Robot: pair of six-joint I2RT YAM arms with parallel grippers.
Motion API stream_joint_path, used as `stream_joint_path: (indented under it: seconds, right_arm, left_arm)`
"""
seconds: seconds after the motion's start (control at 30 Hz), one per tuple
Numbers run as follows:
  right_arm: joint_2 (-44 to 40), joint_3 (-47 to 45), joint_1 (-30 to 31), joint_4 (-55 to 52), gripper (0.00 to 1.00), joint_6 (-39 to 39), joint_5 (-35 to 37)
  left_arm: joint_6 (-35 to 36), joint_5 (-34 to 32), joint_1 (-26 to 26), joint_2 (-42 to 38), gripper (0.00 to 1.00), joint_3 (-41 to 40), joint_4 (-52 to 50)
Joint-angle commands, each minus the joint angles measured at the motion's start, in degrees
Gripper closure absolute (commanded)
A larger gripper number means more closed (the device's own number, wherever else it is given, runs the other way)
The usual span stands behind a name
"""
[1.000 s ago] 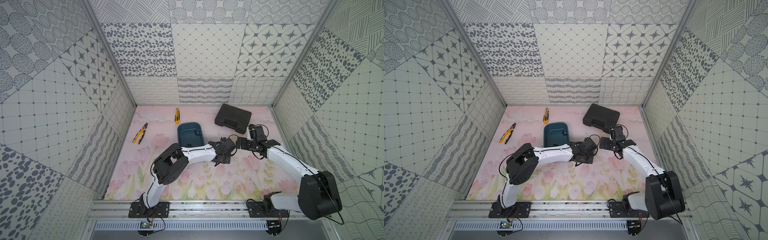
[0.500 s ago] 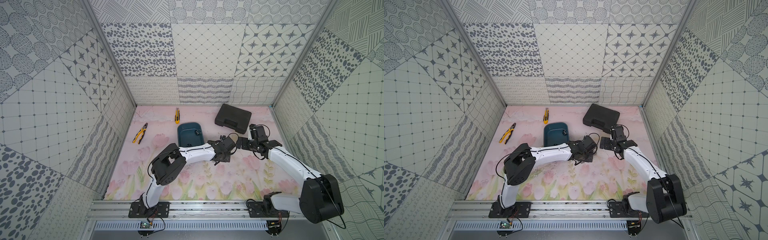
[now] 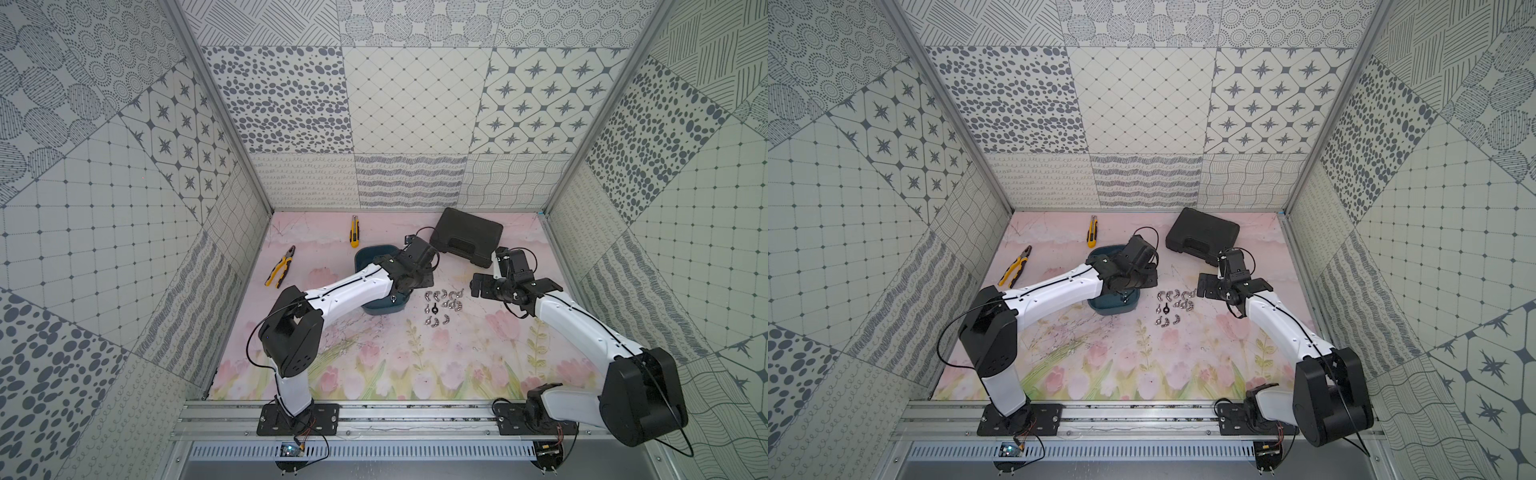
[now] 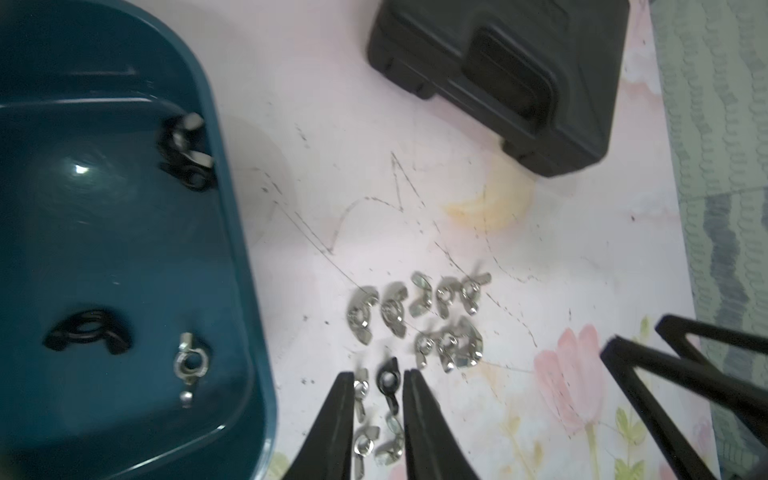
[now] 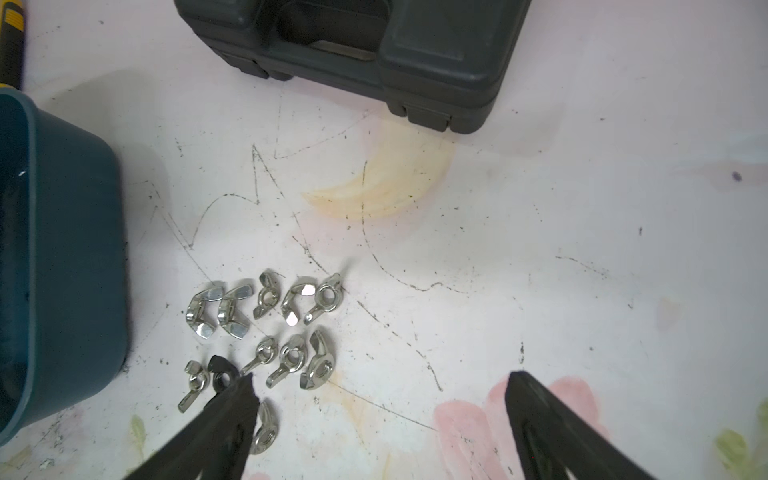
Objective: Take out the wing nut from the storage box
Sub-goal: Pick up the wing nut from the storage box.
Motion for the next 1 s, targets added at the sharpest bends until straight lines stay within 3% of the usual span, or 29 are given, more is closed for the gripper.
stream_joint_path:
  seconds: [0.0, 0.4, 0.7, 0.97]
  right_arm:
    - [2.0, 2.4, 1.2, 0.7, 0.03, -0.5, 0.3]
    - [6.6, 5.6, 3.6, 0.1, 0.03, -1.0, 0.9]
    - [8.9, 7.5, 3.8, 0.0, 0.03, -1.5, 0.8]
    - [10.1, 8.1, 4.0, 0.0, 0.03, -1.7, 0.8]
  left_arm:
    - [0.5, -0.1, 7.6, -0.2, 0.74, -1.0, -0.8]
    - [0.1, 3.5, 14.9, 12.3, 0.74, 7.1, -1.8]
    - [3.7, 4.6, 15.3, 20.2, 0.74, 15.3, -4.6]
    - [4.3, 2.9, 15.5, 23.5, 0.75, 17.1, -6.5]
